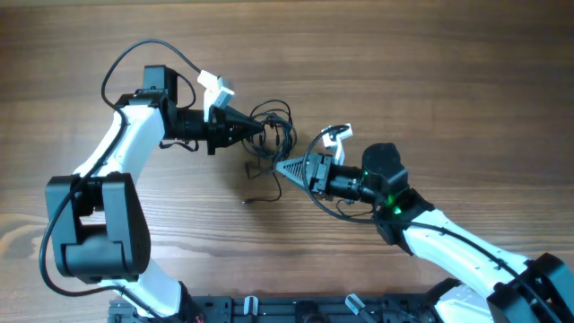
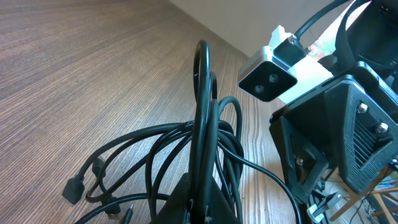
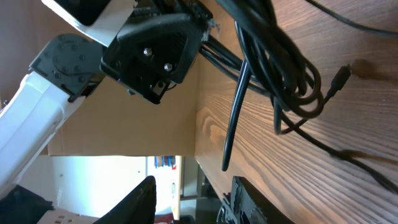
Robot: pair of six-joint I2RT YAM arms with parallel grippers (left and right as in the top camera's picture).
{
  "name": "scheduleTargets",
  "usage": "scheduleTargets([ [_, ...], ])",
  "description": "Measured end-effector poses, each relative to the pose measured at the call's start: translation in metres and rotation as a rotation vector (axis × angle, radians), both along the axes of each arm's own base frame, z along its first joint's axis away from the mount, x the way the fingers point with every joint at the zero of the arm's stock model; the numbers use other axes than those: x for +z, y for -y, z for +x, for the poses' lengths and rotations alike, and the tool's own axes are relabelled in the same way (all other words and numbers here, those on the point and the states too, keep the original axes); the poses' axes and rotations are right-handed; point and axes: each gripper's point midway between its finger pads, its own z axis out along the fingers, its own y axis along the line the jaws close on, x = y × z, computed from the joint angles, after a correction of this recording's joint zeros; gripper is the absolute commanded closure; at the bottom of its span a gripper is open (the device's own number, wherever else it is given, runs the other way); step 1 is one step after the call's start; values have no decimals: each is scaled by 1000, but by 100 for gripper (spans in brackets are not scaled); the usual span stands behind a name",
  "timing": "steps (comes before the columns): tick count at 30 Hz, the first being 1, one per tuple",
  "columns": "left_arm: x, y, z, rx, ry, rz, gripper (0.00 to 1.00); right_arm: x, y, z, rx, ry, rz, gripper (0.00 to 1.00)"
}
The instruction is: Untangle cables
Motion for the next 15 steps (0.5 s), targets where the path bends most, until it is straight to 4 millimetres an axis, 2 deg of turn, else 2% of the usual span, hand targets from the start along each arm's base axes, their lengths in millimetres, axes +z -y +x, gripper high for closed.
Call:
scheduleTargets([
  [2, 0, 0, 0, 0, 0, 0, 96, -1, -2, -1, -6, 3, -4, 53],
  [8, 0, 0, 0, 0, 0, 0, 96, -3, -10, -2, -42, 11, -23, 54],
  [9, 0, 0, 0, 0, 0, 0, 96, -4, -11, -2, -50, 12, -28, 56],
  [12, 0, 4, -2, -11, 0, 0, 96, -8, -13, 1, -97, -3, -42, 70],
  [15, 0, 12, -6, -36, 0, 0, 96, -11, -8, 9, -165, -19, -55, 71],
])
